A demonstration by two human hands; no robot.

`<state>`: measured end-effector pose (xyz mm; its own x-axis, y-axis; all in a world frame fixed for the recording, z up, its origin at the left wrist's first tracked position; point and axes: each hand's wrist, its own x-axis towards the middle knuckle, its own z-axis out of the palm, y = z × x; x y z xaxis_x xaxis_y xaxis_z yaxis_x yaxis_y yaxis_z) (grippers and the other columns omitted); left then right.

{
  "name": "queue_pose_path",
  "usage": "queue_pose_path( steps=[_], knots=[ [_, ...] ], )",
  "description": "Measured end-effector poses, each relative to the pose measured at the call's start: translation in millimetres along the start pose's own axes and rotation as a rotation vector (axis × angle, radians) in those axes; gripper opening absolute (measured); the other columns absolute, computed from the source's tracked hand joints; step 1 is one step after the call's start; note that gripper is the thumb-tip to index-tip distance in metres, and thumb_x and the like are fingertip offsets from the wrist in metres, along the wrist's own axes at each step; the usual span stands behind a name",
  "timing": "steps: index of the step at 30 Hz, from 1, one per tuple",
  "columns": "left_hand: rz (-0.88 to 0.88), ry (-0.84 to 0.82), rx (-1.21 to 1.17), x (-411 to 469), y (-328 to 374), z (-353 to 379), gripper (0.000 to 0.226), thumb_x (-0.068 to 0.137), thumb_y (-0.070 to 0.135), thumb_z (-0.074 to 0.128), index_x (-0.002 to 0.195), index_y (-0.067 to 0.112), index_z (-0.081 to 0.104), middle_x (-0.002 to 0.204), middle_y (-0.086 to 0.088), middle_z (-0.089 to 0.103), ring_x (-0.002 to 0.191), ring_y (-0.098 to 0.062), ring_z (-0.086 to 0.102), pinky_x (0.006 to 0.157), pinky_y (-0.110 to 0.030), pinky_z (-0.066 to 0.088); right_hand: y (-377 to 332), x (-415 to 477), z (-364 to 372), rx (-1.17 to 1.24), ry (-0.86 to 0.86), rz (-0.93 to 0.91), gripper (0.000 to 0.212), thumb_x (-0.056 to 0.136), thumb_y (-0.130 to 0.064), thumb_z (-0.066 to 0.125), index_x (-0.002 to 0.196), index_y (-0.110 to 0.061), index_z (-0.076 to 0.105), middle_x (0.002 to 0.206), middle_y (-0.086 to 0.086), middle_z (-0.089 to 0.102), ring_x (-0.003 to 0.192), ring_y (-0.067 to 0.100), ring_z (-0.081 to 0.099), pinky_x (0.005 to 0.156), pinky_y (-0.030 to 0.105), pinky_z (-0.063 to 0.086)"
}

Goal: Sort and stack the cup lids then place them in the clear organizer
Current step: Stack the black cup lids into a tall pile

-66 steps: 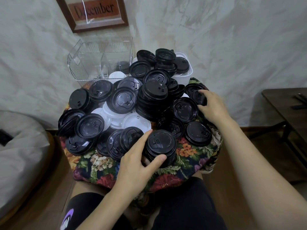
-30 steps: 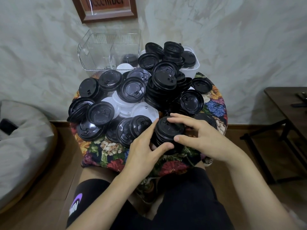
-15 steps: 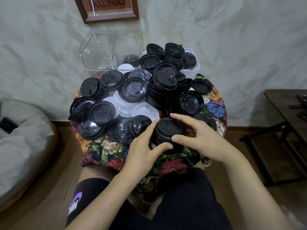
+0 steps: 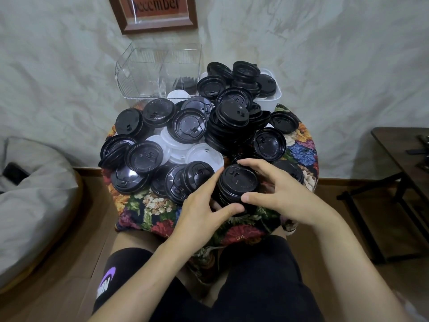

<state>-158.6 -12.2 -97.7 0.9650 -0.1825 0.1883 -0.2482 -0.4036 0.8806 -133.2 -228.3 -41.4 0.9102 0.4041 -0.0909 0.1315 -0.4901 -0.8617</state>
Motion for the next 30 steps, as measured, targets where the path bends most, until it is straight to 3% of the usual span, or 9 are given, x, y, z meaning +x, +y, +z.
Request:
queue_pose_path(
  steps=[3,8,13,20,24,30],
  knots=[
    [0.006,-0.009,-0.009,0,0,0,0.074,0.082,0.045,0.084,0.134,0.073,0.04,0.117,0.023,0.069,0.072,-0.016,0.063,0.084,-0.035,0.057,-2,1,-2,-0.012,-0.014,-0.009,0.07,0.09,-0.021,0.082,0.149,-0.038,0.049,0.144,-0.022,0.058,0.133,-0.003,0.054,0.118,0.036,0.042],
    [0.006,-0.007,-0.014,1,-5,2,0.073,0.081,0.052,0.081,0.141,0.066,0.041,0.115,0.023,0.07,0.072,-0.012,0.062,0.081,-0.026,0.054,-5,2,-4,-0.041,-0.044,0.002,0.075,0.092,-0.02,0.08,0.155,-0.038,0.044,0.142,-0.025,0.06,0.131,-0.01,0.053,0.117,0.026,0.041],
    [-0.004,-0.005,0.002,2,-5,2,0.071,0.084,0.05,0.08,0.143,0.061,0.044,0.121,0.028,0.068,0.097,-0.018,0.067,0.09,-0.021,0.051,-4,4,-7,-0.047,-0.068,0.012,0.074,0.092,-0.021,0.08,0.155,-0.04,0.045,0.144,-0.023,0.06,0.133,-0.006,0.053,0.119,0.033,0.04],
    [-0.03,-0.035,-0.026,1,-4,0,0.077,0.085,0.041,0.084,0.148,0.056,0.043,0.116,0.018,0.07,0.073,-0.016,0.061,0.088,-0.038,0.057,-7,6,-9,-0.057,-0.092,0.018,0.072,0.093,-0.024,0.079,0.155,-0.038,0.045,0.144,-0.021,0.06,0.132,-0.005,0.054,0.118,0.035,0.042],
    [-0.032,-0.025,-0.052,1,-5,0,0.071,0.085,0.043,0.083,0.144,0.057,0.047,0.112,0.02,0.07,0.069,-0.009,0.059,0.084,-0.039,0.058,-11,8,-4,-0.081,-0.009,-0.004,0.064,0.092,-0.031,0.079,0.149,-0.036,0.052,0.139,-0.021,0.062,0.127,-0.006,0.057,0.115,0.034,0.046],
    [-0.03,-0.021,-0.058,1,-6,0,0.071,0.084,0.046,0.083,0.146,0.05,0.049,0.114,0.017,0.071,0.07,-0.013,0.061,0.084,-0.038,0.058,-15,8,-2,-0.127,-0.022,0.012,0.07,0.092,-0.032,0.079,0.153,-0.039,0.047,0.145,-0.024,0.057,0.129,-0.011,0.053,0.116,0.027,0.043]
  ],
)
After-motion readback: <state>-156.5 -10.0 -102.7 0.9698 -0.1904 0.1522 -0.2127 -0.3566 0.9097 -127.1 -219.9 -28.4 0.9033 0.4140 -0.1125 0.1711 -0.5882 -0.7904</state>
